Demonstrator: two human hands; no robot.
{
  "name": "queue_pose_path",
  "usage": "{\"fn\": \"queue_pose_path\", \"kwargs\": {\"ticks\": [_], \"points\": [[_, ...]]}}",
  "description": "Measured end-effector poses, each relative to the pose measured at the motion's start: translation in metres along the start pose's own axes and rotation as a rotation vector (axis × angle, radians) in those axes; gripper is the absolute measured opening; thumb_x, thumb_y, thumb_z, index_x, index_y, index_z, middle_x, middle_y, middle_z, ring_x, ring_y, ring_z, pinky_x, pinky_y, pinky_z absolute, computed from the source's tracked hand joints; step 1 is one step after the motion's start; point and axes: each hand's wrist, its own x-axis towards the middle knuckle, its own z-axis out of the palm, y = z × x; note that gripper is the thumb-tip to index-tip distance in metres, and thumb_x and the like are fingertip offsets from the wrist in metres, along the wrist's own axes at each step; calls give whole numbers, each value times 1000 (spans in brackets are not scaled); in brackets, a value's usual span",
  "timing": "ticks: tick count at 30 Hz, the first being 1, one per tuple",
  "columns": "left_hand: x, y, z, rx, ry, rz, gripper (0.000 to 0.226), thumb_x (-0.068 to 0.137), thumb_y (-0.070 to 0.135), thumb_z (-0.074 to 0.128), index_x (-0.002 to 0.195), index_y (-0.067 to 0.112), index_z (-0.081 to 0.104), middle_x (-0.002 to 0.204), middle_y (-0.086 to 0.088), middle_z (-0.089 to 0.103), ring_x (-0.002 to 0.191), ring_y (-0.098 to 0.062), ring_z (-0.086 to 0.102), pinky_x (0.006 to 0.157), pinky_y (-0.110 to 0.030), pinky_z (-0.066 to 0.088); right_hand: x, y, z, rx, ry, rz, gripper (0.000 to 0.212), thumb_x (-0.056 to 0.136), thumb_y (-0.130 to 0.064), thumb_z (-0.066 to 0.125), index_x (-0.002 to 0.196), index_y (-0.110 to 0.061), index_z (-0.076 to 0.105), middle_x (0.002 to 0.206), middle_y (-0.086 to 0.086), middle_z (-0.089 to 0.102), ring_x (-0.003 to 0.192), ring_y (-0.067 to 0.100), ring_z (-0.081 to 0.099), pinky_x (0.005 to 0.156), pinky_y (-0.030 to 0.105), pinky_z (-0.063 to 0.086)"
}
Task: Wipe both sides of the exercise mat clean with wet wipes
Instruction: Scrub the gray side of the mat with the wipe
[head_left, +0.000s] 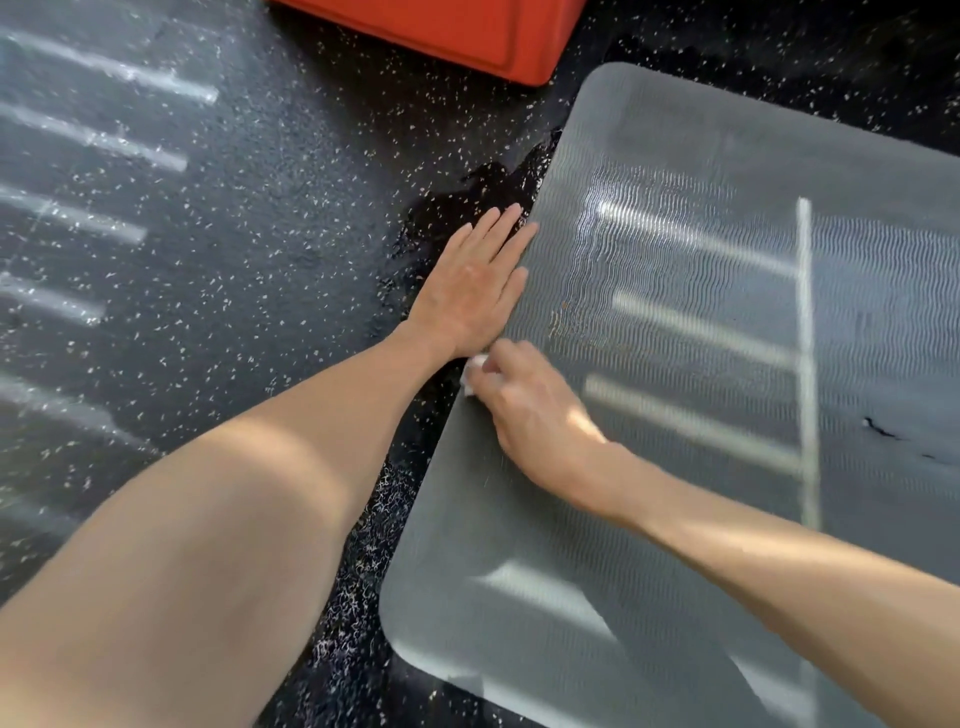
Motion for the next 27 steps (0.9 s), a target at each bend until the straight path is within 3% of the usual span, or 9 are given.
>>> {"fn": "queue_pose_path", "kwargs": {"ticks": [3,6,9,11,14,16,18,22,27], "points": [[-2,0,-1,-14,-2,3,53,107,30,24,157,16,14,166,-5,7,152,-22,5,123,-38,2,-14,-12,6,23,-101,-107,21,88,-1,42,85,2,63,80,13,49,71,28,48,54,39,46],[-4,1,-2,5,-5,6,53,107,30,24,157,15,14,165,-6,9,152,-22,6,123,-38,3,-3,-6,6,33,79,52,5,85,2,59,82,3,62,76,14,48,67,27,47,50,39,46],[-4,2,-3,-25,-16,5,53,107,30,23,157,15,14,165,-6,8,152,-21,4,123,-37,2,-20,-37,14,79,-86,-3,6,80,3,64,78,3,58,76,13,46,67,26,46,46,33,37],[-5,2,-3,-22,-16,-1,53,107,30,23,157,15,14,165,-6,8,152,-21,4,124,-37,1,-24,-40,11,91,-172,-40,8,80,4,67,80,4,59,78,13,47,70,26,46,46,35,39],[-5,4,-4,-9,-12,-6,53,107,29,24,157,15,14,165,-6,8,152,-21,5,123,-37,2,-14,-27,12,56,-6,89,8,90,-4,56,89,3,61,80,11,45,73,23,43,55,40,44],[-6,5,-5,-4,-24,-14,53,107,29,22,157,15,13,166,-6,6,152,-21,3,123,-37,1,-21,-41,15,93,-97,75,21,94,-8,43,94,4,59,83,9,41,76,22,38,56,39,41],[-7,6,-4,10,-41,-18,53,107,29,21,157,15,11,166,-6,4,152,-21,2,124,-36,0,-30,-52,15,151,-226,-21,17,95,-7,44,98,3,58,86,7,38,79,20,35,59,37,38],[-12,12,-3,103,-30,-17,55,107,30,21,157,10,10,165,-9,5,152,-23,5,122,-36,3,-17,-31,12,134,-62,177,12,92,-7,54,93,-1,64,85,10,49,77,24,48,62,32,40],[-44,8,4,96,-54,233,67,99,40,16,154,3,19,164,-10,15,151,-23,13,121,-35,5,-48,-60,16,234,-320,-25,10,85,-1,63,95,-3,60,84,7,42,75,19,39,56,30,35]]}}
